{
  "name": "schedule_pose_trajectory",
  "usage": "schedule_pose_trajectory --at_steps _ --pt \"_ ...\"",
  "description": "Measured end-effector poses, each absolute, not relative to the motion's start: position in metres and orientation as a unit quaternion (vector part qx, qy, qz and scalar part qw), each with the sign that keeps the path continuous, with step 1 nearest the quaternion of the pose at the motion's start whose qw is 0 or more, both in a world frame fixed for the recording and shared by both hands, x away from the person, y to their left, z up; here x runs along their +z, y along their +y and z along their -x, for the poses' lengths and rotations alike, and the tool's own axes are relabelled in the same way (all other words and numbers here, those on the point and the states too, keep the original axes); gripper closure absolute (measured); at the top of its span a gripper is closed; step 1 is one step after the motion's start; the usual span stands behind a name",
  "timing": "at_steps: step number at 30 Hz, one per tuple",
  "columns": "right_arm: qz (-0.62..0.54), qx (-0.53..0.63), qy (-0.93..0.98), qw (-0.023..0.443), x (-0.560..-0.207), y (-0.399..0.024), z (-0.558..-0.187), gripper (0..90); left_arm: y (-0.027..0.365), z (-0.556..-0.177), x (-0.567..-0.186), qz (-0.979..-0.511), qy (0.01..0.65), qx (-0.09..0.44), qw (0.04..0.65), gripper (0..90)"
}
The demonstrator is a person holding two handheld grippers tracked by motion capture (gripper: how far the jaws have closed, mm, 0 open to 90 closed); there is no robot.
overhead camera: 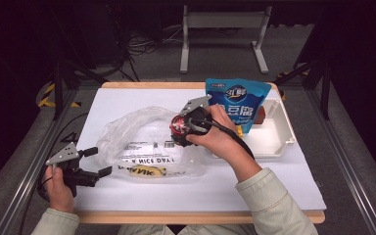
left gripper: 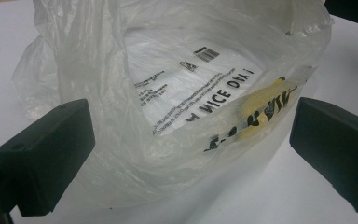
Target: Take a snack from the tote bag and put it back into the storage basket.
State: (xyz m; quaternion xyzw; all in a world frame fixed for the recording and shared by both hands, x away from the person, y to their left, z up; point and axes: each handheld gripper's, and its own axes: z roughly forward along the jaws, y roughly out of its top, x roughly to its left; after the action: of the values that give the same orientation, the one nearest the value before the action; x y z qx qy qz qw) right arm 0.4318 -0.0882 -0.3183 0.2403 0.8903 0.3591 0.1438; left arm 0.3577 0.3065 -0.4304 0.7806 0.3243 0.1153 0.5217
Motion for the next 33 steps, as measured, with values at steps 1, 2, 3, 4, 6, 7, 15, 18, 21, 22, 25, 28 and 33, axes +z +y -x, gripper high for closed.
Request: schedule_pose_trajectory --at_steps 1,2,3,4,6,7,15,18,21,22,25,28,33 --pt "-0.243 0.359 0.889 0.145 -0.317 -0.091 -0.43 25.9 0.306 -0.357 -0.43 -0.78 0.325 0.115 0.522 0.6" --pt "-0.244 0.36 0.889 0.146 -0.315 -0.093 -0.43 25.9 0.307 -0.358 -0.43 -0.781 0.324 0.116 0.522 0.5" --pt "-0.244 0.36 0.888 0.149 -0.314 -0.096 -0.429 25.9 0.307 -0.358 -0.43 -0.781 0.323 0.116 0.522 0.5" --pt "-0.247 0.36 0.887 0.149 -0.313 -0.098 -0.428 25.9 0.306 -0.358 -0.43 -0.781 0.324 0.116 0.521 0.5" --pt "-0.25 0.357 0.886 0.155 -0.31 -0.104 -0.426 25.9 0.306 -0.358 -0.431 -0.781 0.327 0.115 0.52 0.5" --pt "-0.25 0.357 0.886 0.156 -0.309 -0.107 -0.425 25.9 0.306 -0.358 -0.431 -0.781 0.327 0.115 0.52 0.5" --pt "-0.264 0.355 0.881 0.165 -0.301 -0.126 -0.419 25.9 0.306 -0.358 -0.431 -0.781 0.327 0.114 0.519 0.5" --pt "-0.267 0.353 0.88 0.17 -0.298 -0.134 -0.417 25.9 0.305 -0.358 -0.431 -0.782 0.326 0.115 0.518 0.6" --pt "-0.275 0.351 0.878 0.173 -0.295 -0.142 -0.415 25.9 0.305 -0.358 -0.431 -0.782 0.326 0.114 0.518 0.5" --pt "-0.276 0.349 0.878 0.175 -0.295 -0.145 -0.414 25.9 0.305 -0.358 -0.431 -0.783 0.326 0.116 0.517 0.5" --pt "-0.282 0.348 0.876 0.178 -0.293 -0.153 -0.412 25.9 0.306 -0.358 -0.431 -0.783 0.327 0.115 0.517 0.5" --pt "-0.291 0.348 0.873 0.18 -0.291 -0.161 -0.411 25.9 0.306 -0.358 -0.431 -0.782 0.327 0.116 0.518 0.5" --pt "-0.303 0.348 0.867 0.186 -0.289 -0.175 -0.409 25.9 0.306 -0.358 -0.431 -0.783 0.327 0.115 0.517 0.5"
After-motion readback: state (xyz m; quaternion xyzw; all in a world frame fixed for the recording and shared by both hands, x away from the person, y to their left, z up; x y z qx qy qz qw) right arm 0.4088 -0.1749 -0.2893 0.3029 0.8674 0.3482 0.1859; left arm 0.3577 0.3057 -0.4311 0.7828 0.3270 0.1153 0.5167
